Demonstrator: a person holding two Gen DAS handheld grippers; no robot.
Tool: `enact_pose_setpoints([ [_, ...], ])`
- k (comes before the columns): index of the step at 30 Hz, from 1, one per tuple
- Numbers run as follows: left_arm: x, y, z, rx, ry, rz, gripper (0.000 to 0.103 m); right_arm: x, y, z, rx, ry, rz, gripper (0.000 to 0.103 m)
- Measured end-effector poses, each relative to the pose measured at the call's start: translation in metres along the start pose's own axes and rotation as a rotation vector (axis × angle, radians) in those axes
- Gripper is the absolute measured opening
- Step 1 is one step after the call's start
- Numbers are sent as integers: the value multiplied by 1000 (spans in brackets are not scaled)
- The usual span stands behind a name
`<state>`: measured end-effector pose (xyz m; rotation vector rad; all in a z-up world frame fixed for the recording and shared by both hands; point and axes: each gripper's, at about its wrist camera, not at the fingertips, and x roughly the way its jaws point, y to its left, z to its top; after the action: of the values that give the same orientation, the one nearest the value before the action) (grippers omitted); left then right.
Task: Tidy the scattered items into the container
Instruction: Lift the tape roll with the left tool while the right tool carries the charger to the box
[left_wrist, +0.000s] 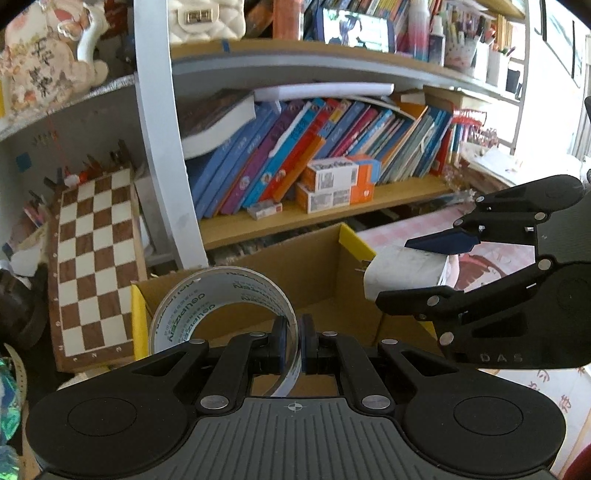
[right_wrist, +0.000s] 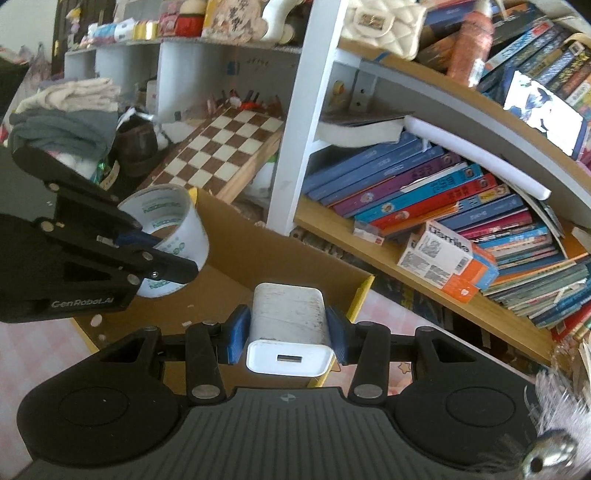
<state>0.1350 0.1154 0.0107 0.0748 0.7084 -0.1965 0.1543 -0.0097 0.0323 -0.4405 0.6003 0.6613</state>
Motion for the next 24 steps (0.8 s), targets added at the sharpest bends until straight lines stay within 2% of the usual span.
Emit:
enact_pose_setpoints([
  [17,61,15,-1,-59,151,-12,6,66,9,-7,-170,109,74,43],
  [24,81,16,-3,-57,217,-11,6,85,19,-7,-292,147,107,43],
])
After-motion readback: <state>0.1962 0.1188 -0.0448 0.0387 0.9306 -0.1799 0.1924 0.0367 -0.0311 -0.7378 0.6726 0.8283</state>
